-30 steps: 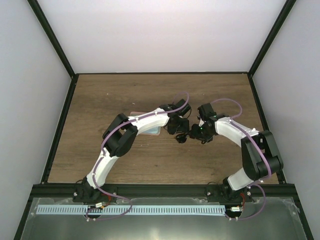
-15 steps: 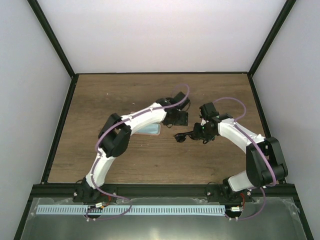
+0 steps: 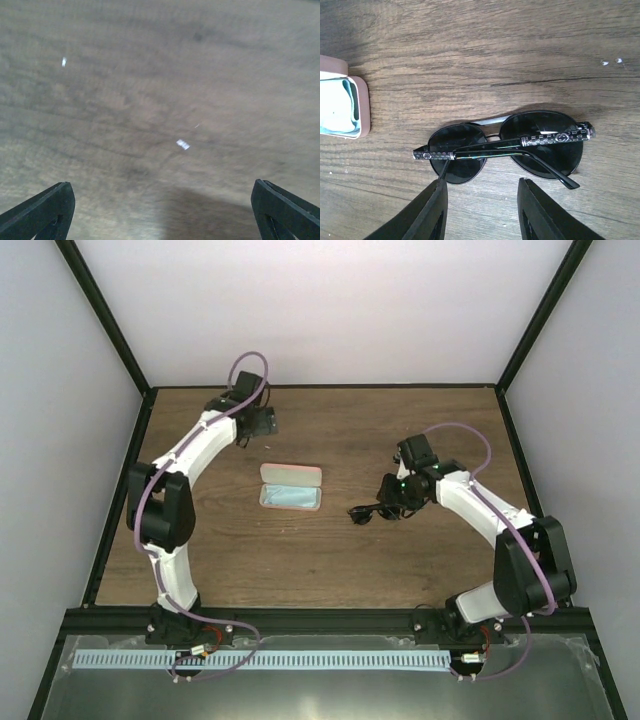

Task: Organize the sunglasses
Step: Adjust the sunglasses case at the center of the board.

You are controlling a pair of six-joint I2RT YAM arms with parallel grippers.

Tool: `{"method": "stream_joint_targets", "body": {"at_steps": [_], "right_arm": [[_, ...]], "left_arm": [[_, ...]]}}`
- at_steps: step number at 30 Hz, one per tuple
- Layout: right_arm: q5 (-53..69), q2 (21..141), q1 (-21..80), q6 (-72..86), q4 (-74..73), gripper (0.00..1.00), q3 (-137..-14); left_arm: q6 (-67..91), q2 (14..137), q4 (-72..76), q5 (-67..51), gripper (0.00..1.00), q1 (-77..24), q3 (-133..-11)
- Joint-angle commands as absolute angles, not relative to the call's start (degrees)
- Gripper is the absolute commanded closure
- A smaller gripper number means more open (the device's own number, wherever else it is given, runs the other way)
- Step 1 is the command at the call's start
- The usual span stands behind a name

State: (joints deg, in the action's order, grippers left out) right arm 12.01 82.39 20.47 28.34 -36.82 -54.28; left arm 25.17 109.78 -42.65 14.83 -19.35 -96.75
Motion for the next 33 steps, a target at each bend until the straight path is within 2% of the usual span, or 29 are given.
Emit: {"method": "stream_joint_targets", "body": {"at_steps": [1, 17, 33], "right_arm": [[13.48, 82.48, 21.01, 28.56, -36.18, 0.6, -55.73], [11.37, 78.96, 21.03, 28.52, -36.78, 0.59, -51.27], [11.88, 78.8, 21.01, 28.41, -36.34, 0.58, -50.89]], "left_arm": [[20.92, 111.46, -38.5, 14.64, 0.01, -18.58, -90.25], [15.67, 116.77, -40.17, 11.42, 0.0, -18.59, -86.44], [17.96, 104.52, -37.19, 5.86, 0.0, -21.76, -69.51]]}}
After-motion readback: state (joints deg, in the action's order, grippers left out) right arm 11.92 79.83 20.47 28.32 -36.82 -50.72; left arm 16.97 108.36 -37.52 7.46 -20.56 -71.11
